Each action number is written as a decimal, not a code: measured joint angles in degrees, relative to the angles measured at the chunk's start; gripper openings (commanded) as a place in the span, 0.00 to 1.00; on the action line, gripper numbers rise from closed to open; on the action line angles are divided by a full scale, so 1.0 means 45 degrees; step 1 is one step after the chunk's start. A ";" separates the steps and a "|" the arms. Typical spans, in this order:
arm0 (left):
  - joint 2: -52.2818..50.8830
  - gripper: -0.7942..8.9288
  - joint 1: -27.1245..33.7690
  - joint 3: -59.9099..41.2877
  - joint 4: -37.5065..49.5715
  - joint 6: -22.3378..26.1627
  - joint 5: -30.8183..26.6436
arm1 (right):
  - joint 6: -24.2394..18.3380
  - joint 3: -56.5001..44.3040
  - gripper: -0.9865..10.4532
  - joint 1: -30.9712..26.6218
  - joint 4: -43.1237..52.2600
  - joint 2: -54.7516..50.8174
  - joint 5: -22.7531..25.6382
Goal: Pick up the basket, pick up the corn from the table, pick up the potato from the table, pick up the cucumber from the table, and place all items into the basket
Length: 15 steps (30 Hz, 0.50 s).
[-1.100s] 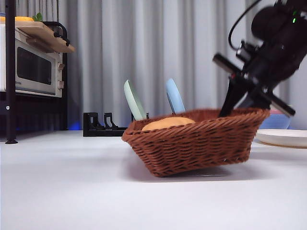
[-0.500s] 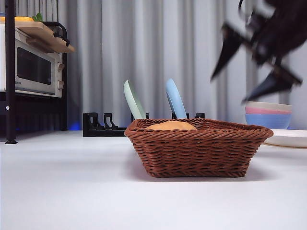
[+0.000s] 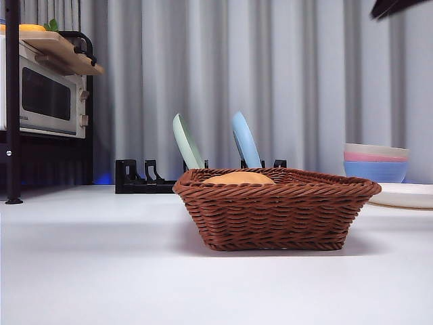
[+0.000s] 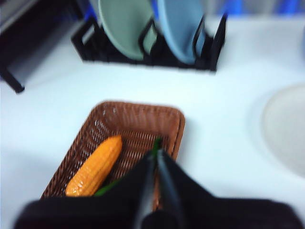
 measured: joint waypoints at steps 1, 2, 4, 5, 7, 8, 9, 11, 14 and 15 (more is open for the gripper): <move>-0.0398 0.07 0.0005 -0.0651 0.0418 0.0000 -0.0005 | -0.0102 -0.0291 0.08 0.0000 0.0170 -0.0403 0.0049; -0.0889 0.07 0.0000 -0.1413 0.0903 0.0000 -0.0010 | -0.0189 -0.0690 0.08 0.0005 0.0301 -0.0874 0.0228; -0.1831 0.07 0.0000 -0.2875 0.1729 -0.0010 -0.0005 | -0.0374 -0.1511 0.08 0.0029 0.0340 -0.1705 0.0661; -0.2322 0.07 0.0000 -0.3648 0.2059 -0.0010 -0.0015 | -0.0427 -0.1996 0.08 0.0024 0.0340 -0.2127 0.0835; -0.3186 0.07 0.0000 -0.5056 0.2584 -0.0005 -0.0015 | -0.0495 -0.2909 0.08 0.0024 0.0495 -0.2924 0.0923; -0.3643 0.07 0.0000 -0.5780 0.2778 -0.0010 -0.0015 | -0.0510 -0.3381 0.08 0.0019 0.0597 -0.3390 0.0928; -0.4109 0.07 0.0000 -0.6479 0.2992 -0.0010 -0.0010 | -0.0515 -0.3808 0.08 0.0010 0.0607 -0.3866 0.0937; -0.5003 0.07 0.0000 -0.7582 0.3225 -0.0015 -0.0010 | -0.0515 -0.4464 0.08 0.0015 0.0602 -0.4745 0.0933; -0.6125 0.08 0.0000 -0.8393 0.2963 -0.0238 -0.0010 | -0.0277 -0.4755 0.09 0.0015 0.0355 -0.5527 0.0928; -0.6280 0.08 0.0000 -0.8388 0.2783 -0.0442 -0.0010 | -0.0024 -0.4750 0.09 0.0010 0.0423 -0.5625 0.0928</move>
